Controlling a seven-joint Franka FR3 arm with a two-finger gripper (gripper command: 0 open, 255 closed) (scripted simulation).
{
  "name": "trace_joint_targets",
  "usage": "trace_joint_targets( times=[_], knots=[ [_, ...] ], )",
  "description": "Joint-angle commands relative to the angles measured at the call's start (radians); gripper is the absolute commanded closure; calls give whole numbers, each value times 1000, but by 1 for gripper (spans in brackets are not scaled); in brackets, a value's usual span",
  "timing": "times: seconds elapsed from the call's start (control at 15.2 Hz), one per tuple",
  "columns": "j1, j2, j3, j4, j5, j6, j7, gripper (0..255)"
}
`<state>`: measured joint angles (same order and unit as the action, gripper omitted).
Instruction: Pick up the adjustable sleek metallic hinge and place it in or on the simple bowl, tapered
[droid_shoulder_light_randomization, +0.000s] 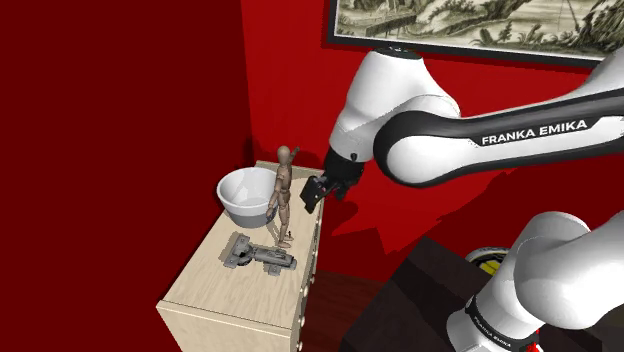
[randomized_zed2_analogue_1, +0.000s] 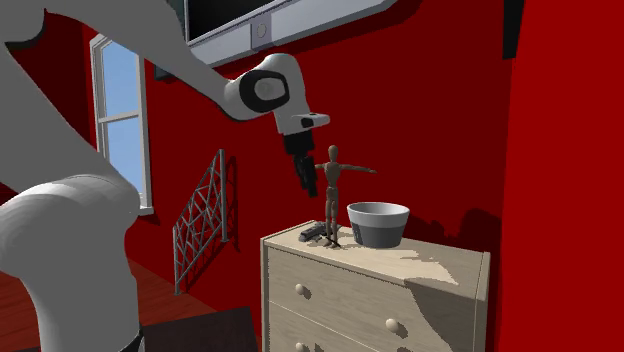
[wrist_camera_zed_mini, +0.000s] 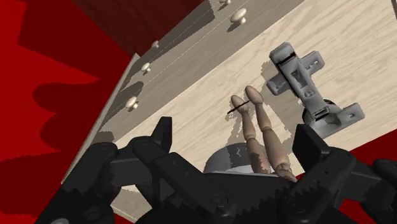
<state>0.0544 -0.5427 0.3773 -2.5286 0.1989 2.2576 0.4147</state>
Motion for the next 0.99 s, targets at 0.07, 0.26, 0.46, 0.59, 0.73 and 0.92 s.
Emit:
trace_joint_targets(
  times=[0.07,0.26,0.46,0.59,0.73,0.92],
  knots=[
    [-11,92,69,3,-18,93,64,0],
    [-36,197,144,20,-64,180,143,0],
    [-75,316,223,50,-152,259,249,0],
    [-106,404,274,78,-244,303,342,0],
    [-128,484,309,108,-348,331,438,0],
    [-135,534,308,110,-417,364,486,0]
  ],
)
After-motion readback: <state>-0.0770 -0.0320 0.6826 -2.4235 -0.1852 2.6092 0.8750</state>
